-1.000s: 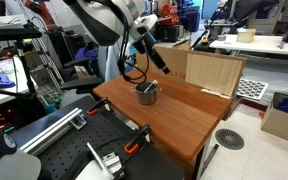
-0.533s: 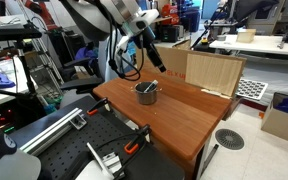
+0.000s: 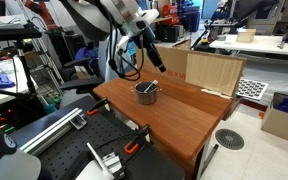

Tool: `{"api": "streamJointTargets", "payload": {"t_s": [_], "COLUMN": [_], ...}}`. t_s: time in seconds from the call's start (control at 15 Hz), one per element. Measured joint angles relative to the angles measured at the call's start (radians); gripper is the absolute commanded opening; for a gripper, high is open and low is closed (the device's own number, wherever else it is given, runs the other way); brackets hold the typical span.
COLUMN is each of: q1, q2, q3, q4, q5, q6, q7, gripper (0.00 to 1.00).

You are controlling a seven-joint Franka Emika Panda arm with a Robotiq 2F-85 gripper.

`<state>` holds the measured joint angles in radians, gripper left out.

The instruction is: Put the marker in the silver pot

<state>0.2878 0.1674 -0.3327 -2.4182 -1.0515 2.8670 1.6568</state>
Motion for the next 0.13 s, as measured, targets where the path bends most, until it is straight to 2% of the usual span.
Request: {"api": "streamJointTargets", "payload": {"t_s": [0.13], "q1": [0.0], "q2": [0.0], "q3": [0.0], "q4": [0.0], "q5": [0.0], "q6": [0.0], "q7": [0.0], "gripper": [1.0]}}
